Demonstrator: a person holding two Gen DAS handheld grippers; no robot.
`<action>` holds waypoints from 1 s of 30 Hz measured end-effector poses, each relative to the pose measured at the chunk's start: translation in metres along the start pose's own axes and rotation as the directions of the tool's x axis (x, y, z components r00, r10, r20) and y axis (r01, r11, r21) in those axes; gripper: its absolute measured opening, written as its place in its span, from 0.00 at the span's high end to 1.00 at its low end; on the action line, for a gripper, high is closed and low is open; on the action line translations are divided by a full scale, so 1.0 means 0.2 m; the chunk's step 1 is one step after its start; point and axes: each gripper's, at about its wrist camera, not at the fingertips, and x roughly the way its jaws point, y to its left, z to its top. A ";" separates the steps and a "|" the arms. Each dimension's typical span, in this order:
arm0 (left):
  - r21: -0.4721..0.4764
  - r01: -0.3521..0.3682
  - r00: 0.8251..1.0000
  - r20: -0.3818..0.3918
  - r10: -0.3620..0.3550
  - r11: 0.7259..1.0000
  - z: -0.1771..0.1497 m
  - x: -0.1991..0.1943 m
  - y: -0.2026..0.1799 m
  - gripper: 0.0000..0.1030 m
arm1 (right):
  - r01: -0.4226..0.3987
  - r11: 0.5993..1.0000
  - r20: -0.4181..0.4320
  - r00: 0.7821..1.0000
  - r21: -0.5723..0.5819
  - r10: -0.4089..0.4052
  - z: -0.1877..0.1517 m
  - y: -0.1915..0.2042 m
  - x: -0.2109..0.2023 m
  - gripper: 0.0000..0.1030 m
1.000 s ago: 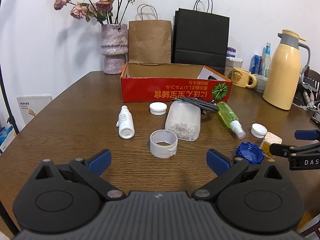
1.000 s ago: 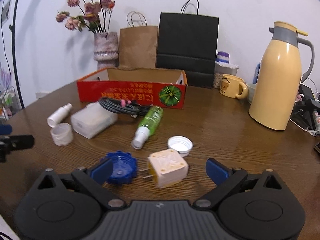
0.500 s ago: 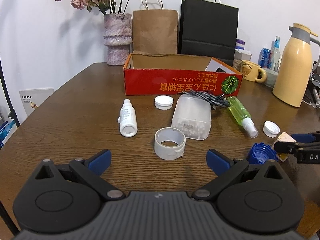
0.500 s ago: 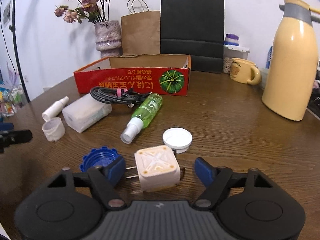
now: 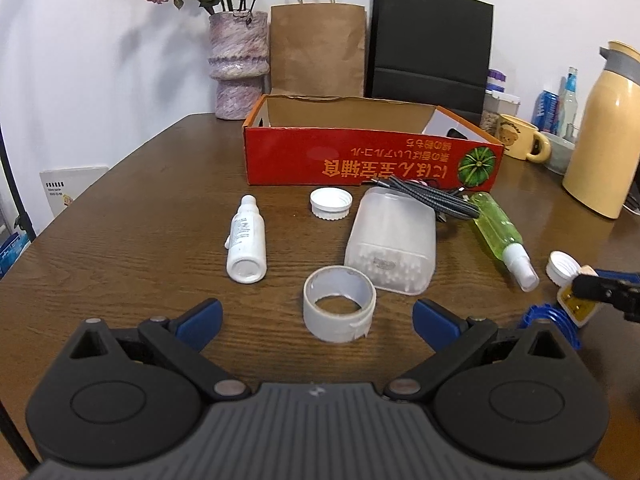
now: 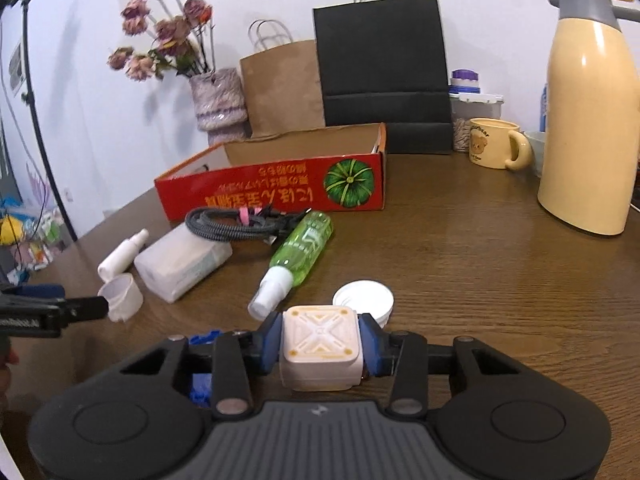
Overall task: Organize rigid objects
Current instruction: 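Close the right gripper on the white cube plug while the left gripper grasps the white tape roll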
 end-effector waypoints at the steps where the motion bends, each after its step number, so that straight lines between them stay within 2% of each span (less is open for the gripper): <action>1: -0.002 -0.006 1.000 0.000 0.006 1.000 0.01 0.01 0.00 0.00 | 0.005 1.000 0.000 1.000 0.004 -0.005 0.00 0.00 0.01 0.60; 8: 0.007 -0.016 1.000 0.007 0.016 1.000 0.04 0.07 -0.05 0.04 | 0.022 1.000 0.028 0.999 0.020 -0.022 0.00 0.00 0.00 0.60; 12: 0.014 -0.016 1.000 0.001 0.016 1.000 0.04 0.10 -0.06 0.19 | 0.021 0.999 0.038 0.999 0.025 -0.022 0.00 0.00 -0.01 0.61; 16: 0.023 -0.008 1.000 -0.005 0.008 1.000 0.04 0.11 -0.07 0.24 | 0.021 0.999 0.040 0.999 0.027 -0.022 0.01 0.01 0.00 0.60; 19: 0.021 -0.006 1.000 -0.015 0.007 1.000 0.04 0.12 -0.06 0.40 | 0.021 0.999 0.040 0.999 0.026 -0.022 0.01 0.01 -0.01 0.60; 21: 0.017 -0.009 1.000 -0.021 0.009 1.000 0.03 0.13 -0.06 0.55 | 0.022 0.999 0.042 0.999 0.026 -0.023 0.01 0.03 0.00 0.61; 30: 0.006 0.006 1.000 0.001 -0.006 1.000 0.04 0.09 -0.04 0.57 | 0.023 0.999 0.060 0.998 0.022 -0.024 0.04 0.09 -0.02 0.61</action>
